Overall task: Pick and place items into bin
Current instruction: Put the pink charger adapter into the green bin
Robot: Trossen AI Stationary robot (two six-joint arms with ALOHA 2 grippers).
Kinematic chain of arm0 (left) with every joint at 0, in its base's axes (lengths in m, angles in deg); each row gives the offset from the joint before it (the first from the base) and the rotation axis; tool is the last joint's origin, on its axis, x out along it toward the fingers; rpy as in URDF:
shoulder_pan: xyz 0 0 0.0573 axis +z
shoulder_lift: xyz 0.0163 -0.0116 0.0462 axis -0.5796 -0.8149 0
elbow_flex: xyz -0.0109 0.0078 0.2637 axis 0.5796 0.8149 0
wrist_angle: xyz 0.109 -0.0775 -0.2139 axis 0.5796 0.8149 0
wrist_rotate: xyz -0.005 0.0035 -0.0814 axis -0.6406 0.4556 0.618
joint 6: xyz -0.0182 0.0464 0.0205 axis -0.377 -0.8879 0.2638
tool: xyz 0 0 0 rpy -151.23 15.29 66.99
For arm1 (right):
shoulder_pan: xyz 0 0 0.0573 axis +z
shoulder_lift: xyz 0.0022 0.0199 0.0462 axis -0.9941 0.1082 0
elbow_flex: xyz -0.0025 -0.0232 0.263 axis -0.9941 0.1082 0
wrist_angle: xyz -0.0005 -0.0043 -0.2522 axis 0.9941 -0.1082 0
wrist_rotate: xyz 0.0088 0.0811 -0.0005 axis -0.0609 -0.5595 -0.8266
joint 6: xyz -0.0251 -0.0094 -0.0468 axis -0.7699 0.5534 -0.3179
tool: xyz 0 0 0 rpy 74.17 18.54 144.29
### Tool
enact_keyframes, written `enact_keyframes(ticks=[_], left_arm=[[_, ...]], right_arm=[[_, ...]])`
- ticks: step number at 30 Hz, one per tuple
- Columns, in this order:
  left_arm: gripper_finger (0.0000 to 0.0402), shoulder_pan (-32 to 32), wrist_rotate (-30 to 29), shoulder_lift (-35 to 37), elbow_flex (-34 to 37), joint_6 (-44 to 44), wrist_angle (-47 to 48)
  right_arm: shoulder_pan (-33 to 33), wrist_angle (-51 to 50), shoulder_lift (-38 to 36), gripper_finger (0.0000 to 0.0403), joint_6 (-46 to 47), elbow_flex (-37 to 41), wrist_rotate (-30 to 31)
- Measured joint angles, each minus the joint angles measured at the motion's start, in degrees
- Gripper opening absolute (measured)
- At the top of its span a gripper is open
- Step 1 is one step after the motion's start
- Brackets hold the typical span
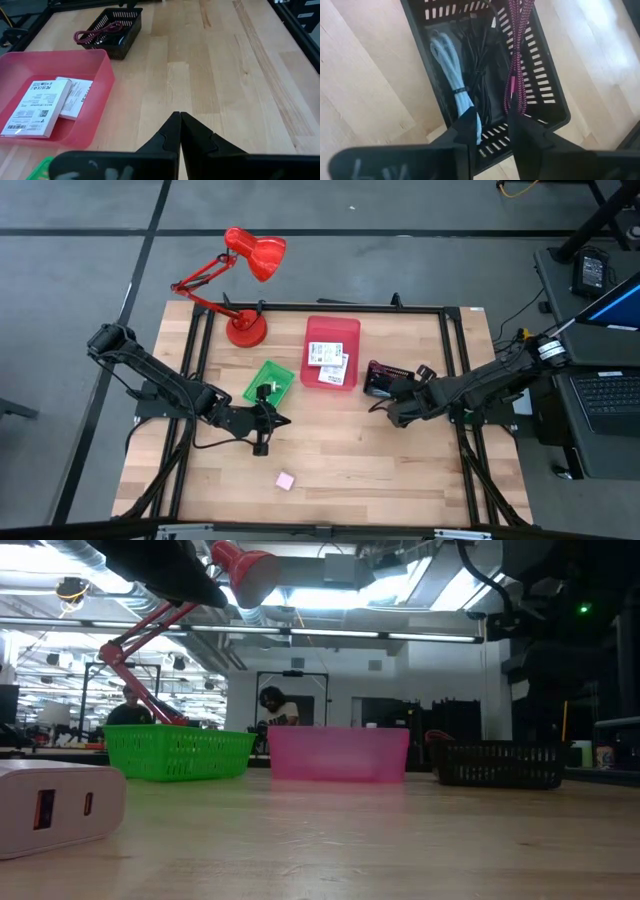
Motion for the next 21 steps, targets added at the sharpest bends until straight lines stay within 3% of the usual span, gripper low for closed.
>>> enact_keyframes(ticks=[8, 13, 17, 21], left_arm=[[0.0032, 0.0, 0.7, 0.0, -0.2, -0.7, -1.0], [0.0084, 0.0, 4.5, 0.0, -0.9, -2.7, -1.1], [0.0127, -0.1, 6.7, -0.5, -0.9, -4.0, -1.2], [0.0158, -0.5, 9.0, -1.4, -1.0, -3.1, -1.5]], right_arm=[[0.0, -0.4, 0.0, 0.0116, -1.8, -4.5, 0.2], [0.8, 3.0, -0.1, 0.012, -5.1, -9.5, 6.4], [3.9, 17.5, -0.1, 0.012, -10.2, -8.3, 12.2], [7.5, 34.3, 0.0, 0.012, -19.1, -4.1, 13.7]])
